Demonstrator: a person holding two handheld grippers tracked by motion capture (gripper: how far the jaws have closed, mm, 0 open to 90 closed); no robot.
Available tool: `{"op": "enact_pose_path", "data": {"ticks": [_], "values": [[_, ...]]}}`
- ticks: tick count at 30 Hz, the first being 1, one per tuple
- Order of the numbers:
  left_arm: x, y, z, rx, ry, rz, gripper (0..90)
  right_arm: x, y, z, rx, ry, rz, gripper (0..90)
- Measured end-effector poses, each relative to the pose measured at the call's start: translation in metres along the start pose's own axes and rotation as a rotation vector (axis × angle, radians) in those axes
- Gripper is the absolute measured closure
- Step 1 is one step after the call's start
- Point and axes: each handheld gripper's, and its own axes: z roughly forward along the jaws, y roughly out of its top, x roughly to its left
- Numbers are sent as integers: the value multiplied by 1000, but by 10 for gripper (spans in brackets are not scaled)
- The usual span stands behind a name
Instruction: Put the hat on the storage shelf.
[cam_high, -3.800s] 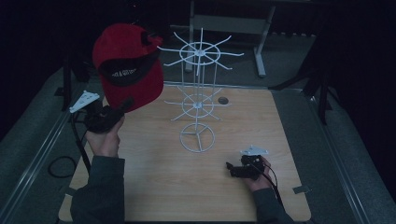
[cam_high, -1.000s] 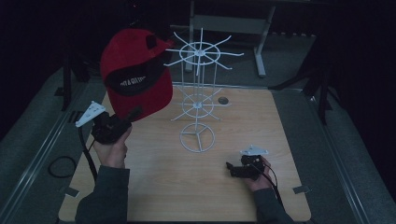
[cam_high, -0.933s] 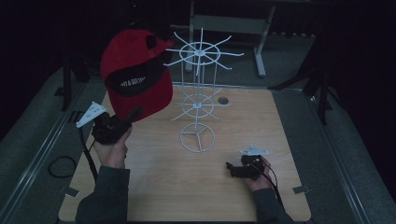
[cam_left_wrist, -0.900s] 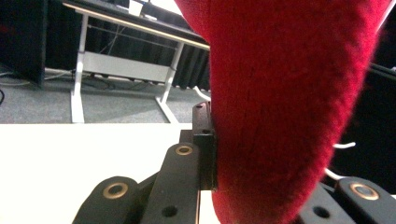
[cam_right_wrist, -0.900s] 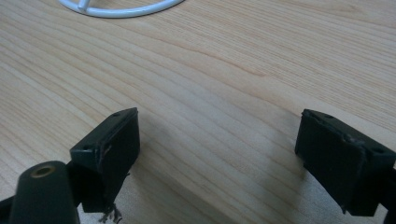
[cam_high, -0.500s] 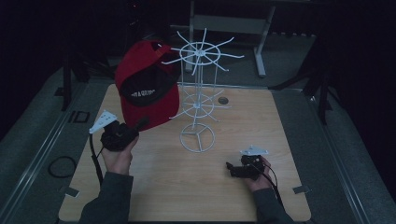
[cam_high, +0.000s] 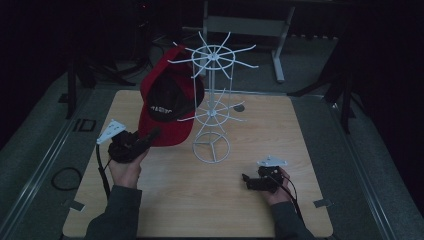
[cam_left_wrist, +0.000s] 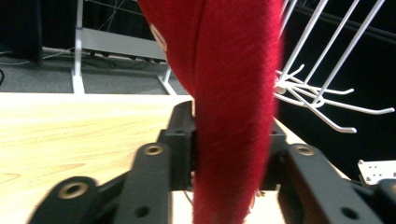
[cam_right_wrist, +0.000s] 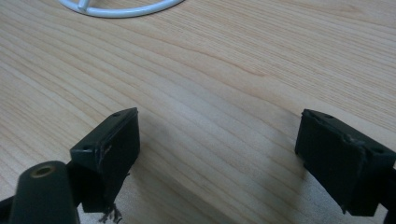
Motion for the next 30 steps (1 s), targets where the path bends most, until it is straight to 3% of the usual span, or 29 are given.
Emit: {"op": "enact_pose_path", "data": {"ticks": [3,7,30], "values": [[1,1,0,9,8,-1,555,0,0,0,1,1,2,137],[4,0,1,43,15,-1,503,0,0,0,0,0,0,137],[14,0,-11,24,117,4,380,0,0,0,0,0,-1,137]]}}
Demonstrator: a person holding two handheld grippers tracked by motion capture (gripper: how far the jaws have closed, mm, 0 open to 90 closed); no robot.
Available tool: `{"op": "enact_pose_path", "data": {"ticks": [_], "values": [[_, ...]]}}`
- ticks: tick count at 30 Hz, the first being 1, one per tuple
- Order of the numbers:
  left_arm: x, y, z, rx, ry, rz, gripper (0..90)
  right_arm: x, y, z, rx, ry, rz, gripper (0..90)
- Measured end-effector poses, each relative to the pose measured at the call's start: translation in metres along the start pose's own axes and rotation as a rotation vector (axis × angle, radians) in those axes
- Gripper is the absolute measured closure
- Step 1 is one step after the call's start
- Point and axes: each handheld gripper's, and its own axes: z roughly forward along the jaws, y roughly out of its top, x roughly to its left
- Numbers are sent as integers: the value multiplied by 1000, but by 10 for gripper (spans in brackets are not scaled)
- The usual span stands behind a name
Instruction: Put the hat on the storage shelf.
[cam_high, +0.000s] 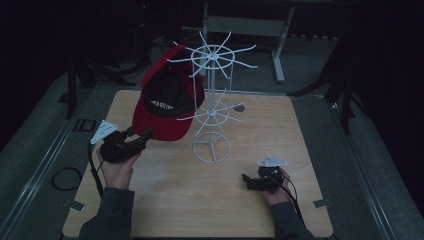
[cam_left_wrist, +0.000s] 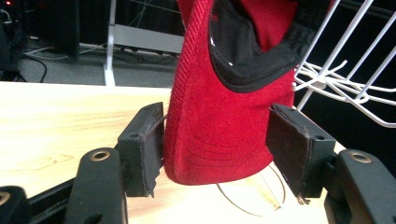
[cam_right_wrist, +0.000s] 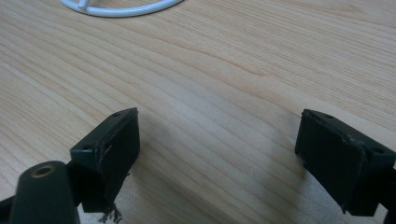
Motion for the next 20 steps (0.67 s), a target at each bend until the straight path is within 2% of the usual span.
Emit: {"op": "enact_pose_path", "data": {"ticks": [9,14,20], "values": [[3,2,-4,-16,53,-2,320,0,0,0,0,0,0,137],[3,3,-4,-25,90,-6,257,0,0,0,0,0,0,137],[3,3,-5,-27,113,-11,211,0,0,0,0,1,1,137]]}}
